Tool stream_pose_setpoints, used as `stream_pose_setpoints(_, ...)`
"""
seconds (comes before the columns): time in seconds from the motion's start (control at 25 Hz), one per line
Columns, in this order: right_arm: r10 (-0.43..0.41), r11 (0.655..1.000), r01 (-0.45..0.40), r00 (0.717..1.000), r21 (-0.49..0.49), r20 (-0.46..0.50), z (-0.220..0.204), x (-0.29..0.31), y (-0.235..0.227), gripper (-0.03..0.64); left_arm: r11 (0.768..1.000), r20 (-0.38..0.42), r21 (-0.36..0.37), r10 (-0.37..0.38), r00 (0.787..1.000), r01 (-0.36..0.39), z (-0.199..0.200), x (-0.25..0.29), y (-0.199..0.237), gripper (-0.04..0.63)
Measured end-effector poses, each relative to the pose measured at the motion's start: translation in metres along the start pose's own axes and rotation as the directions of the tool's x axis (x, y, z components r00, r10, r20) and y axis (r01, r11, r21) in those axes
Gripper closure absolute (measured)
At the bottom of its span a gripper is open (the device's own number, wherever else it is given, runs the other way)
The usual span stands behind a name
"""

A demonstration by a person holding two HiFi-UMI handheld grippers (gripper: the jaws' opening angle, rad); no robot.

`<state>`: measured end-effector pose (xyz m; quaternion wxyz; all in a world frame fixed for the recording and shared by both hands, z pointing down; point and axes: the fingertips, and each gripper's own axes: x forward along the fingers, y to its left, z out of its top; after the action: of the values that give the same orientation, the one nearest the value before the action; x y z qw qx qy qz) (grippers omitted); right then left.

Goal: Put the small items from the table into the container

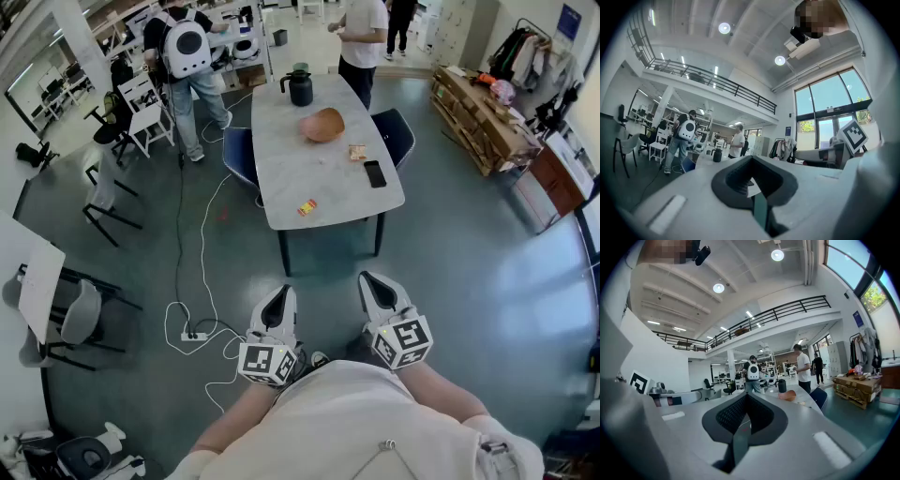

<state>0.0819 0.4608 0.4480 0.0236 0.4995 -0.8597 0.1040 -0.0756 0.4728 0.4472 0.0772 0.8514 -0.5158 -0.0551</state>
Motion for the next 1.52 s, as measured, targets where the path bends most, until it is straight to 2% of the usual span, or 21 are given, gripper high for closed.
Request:
stream_pose_setpoints(0.32, -0.005, 0.999, 0.007, 0.999, -0.050, 0.034, 0.009, -0.001, 0.008, 0.589, 1.000, 0.001, -0.006, 0.002, 1.000, -0.002, 0.000, -0.004, 0.003, 0.592)
stream_pose_setpoints(1.08, -0.040, 0.998, 0.041, 0.999, -0.038, 0.019, 0.011, -0.002, 0.004, 0.589, 1.000, 0.023, -0.018, 0.025, 0.999, -0.025, 0.007, -0.007, 0.011, 0.592)
stream_pose_setpoints(1.36, -0.088, 0.995, 0.088, 0.996, -0.042, 0.001, 0.005, 0.004, -0.021, 0.589, 0.999, 0.015, -0.032, -0.009, 1.000, 0.009, 0.000, 0.025, 0.012, 0.592)
stream_pose_setpoints(1.52, -0.094, 0.991, 0.094, 0.996, -0.091, 0.007, 0.013, 0.020, -0.034, 0.588, 0.999, 0.002, -0.026, -0.020, 1.000, 0.020, 0.002, 0.053, 0.018, 0.592)
